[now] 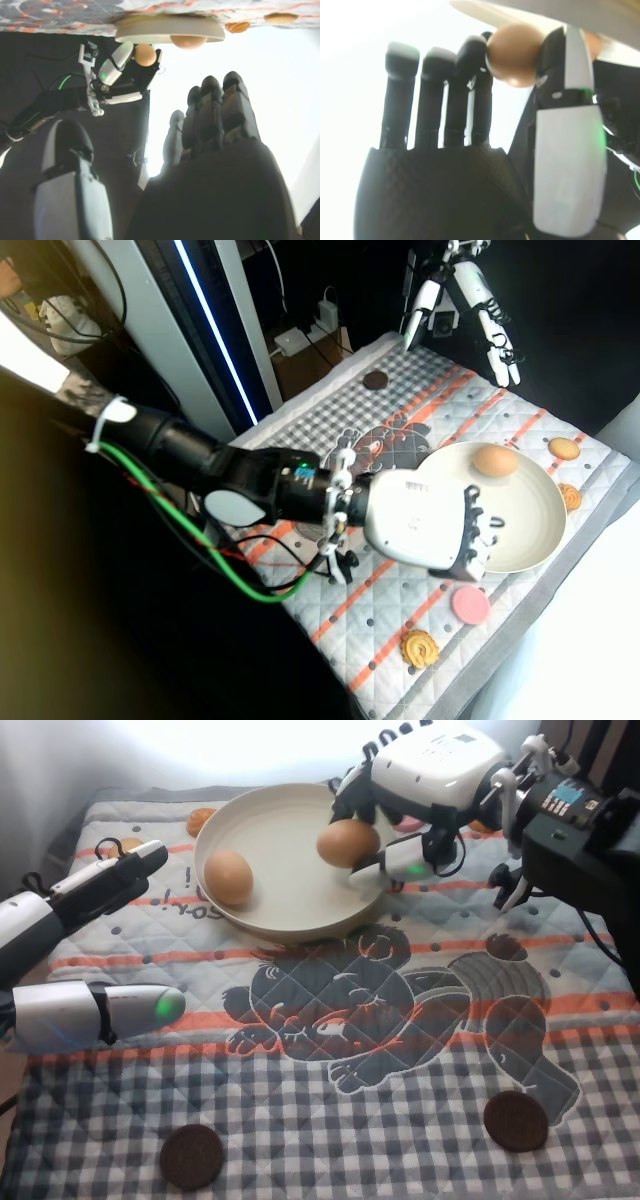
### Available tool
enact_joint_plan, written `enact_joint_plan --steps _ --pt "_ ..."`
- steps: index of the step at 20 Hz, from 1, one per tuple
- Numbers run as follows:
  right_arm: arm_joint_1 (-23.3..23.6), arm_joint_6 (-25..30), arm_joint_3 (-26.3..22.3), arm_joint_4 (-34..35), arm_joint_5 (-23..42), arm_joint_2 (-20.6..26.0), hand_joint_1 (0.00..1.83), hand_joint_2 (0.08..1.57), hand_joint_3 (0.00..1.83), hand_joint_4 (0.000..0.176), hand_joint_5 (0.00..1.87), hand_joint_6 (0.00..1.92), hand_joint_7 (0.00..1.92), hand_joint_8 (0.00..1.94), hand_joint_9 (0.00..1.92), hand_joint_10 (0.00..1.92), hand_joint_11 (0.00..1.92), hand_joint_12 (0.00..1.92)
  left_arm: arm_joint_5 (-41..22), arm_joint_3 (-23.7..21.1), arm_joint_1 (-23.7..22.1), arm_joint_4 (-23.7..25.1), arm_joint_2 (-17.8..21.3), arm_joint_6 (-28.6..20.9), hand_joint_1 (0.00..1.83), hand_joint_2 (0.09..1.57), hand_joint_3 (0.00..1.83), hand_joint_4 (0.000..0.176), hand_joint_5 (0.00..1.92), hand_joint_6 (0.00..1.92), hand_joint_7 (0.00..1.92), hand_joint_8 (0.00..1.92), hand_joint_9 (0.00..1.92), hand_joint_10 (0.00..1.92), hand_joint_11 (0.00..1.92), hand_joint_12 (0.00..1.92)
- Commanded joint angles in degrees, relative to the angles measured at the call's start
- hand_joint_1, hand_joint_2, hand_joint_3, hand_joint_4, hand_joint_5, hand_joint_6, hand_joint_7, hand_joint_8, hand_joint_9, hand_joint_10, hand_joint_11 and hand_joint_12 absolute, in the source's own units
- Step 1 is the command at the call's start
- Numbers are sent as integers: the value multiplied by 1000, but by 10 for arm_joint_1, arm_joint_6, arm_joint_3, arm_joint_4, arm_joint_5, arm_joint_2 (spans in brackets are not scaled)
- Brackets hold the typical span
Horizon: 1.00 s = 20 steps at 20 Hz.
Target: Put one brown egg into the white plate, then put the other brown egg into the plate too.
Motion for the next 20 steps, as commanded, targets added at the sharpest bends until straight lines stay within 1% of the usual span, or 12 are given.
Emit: enact_joint_plan --steps 1,4,5,6,8,12,14,16,17,18,19,20 --pt "13 2 -1 7 66 2 793 986 0 28 722 12 686 391 647 690 349 1278 -66 4 -5 3 -1 -5 673 933 1 176 63 1 149 5 118 5 12 6" --pt "13 2 -14 4 67 2 652 939 0 85 414 0 493 8 493 74 14 1150 -66 4 -5 3 -1 -6 671 934 1 176 76 5 156 6 121 5 15 8" --pt "13 2 -21 2 68 3 652 939 0 85 414 0 493 8 493 74 14 1150 -67 4 -5 2 -1 -6 671 934 1 176 76 5 156 6 121 5 15 8" --pt "13 2 -27 1 71 3 620 919 0 116 246 5 310 5 335 5 0 797 -67 3 -4 2 -1 -9 663 933 0 176 83 6 160 6 123 5 15 10" --pt "12 2 -48 -8 83 15 589 897 0 150 163 0 198 1 233 0 0 585 -74 4 -2 2 -1 -25 659 931 0 176 79 3 160 4 125 5 25 16" --pt "-14 2 -114 -8 165 102 584 887 2 132 152 0 160 1 204 17 0 509 -96 16 0 13 -1 -81 638 931 0 176 86 3 170 6 171 17 78 50" --pt "-46 2 -160 14 235 158 544 859 0 169 172 2 171 1 203 3 0 666 -120 41 6 33 -3 -183 590 933 7 176 93 4 145 0 147 0 2 475" --pt "-80 2 -201 36 306 208 528 862 0 163 188 2 156 1 127 9 0 440 -163 53 17 41 -3 -254 614 925 0 121 90 3 87 6 55 9 0 206" --pt "-100 2 -218 49 338 229 530 865 1 113 203 4 188 7 131 9 0 314 -184 53 22 42 -1 -265 695 918 0 141 94 0 118 4 112 8 0 341" --pt "-120 2 -235 65 374 247 514 861 0 97 196 1 197 6 136 8 0 254 -207 51 26 45 2 -274 713 932 4 148 74 0 102 1 104 3 0 332" --pt "-150 2 -252 88 417 265 529 874 3 91 191 0 176 6 110 7 0 145 -228 48 30 48 5 -287 709 941 5 149 59 3 72 5 46 13 0 145" --pt "-181 2 -267 108 466 281 630 858 0 125 212 1 205 2 133 4 37 119 -255 47 34 53 8 -305 655 932 0 148 32 2 52 1 8 2 0 28"
